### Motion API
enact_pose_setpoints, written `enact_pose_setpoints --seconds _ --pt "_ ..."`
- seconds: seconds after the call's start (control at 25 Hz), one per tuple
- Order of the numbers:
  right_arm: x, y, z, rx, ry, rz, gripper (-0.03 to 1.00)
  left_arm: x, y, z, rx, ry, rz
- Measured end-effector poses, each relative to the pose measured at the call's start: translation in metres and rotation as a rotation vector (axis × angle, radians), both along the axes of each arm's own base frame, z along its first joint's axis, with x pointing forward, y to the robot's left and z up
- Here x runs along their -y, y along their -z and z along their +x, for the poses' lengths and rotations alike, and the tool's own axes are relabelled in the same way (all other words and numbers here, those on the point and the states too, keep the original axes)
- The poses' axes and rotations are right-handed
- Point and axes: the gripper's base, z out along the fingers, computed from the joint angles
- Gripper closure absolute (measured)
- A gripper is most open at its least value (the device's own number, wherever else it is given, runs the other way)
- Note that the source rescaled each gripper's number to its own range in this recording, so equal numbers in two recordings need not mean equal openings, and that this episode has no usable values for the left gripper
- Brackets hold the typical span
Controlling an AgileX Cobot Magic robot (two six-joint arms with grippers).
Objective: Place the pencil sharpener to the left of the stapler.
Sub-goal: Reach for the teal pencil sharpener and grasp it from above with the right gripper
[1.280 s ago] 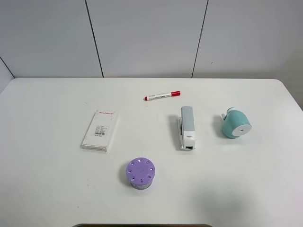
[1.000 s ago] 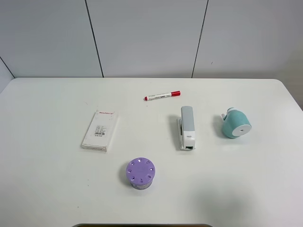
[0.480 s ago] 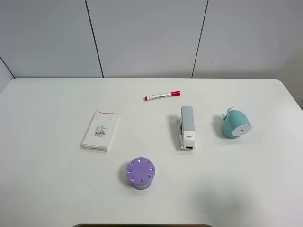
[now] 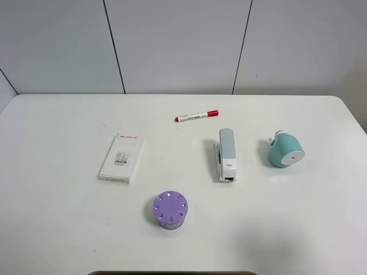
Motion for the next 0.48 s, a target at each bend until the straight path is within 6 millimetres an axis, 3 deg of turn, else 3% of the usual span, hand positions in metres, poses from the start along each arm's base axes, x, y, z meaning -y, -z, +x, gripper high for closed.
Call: enact_pose_setpoints --seconds 0.12,0.24,0.48 --pt "0.000 -0.001 -0.001 0.006 0.008 0.017 0.37 0.000 0.000 0.000 0.000 0.000 0.000" --pt "0.000 -0.017 -0.002 0.028 0.019 0.040 0.37 0.000 0.000 0.000 0.000 0.000 0.000" --pt "-0.002 -0.049 0.032 -0.098 0.024 0.029 0.37 0.000 0.000 0.000 0.000 0.000 0.000"
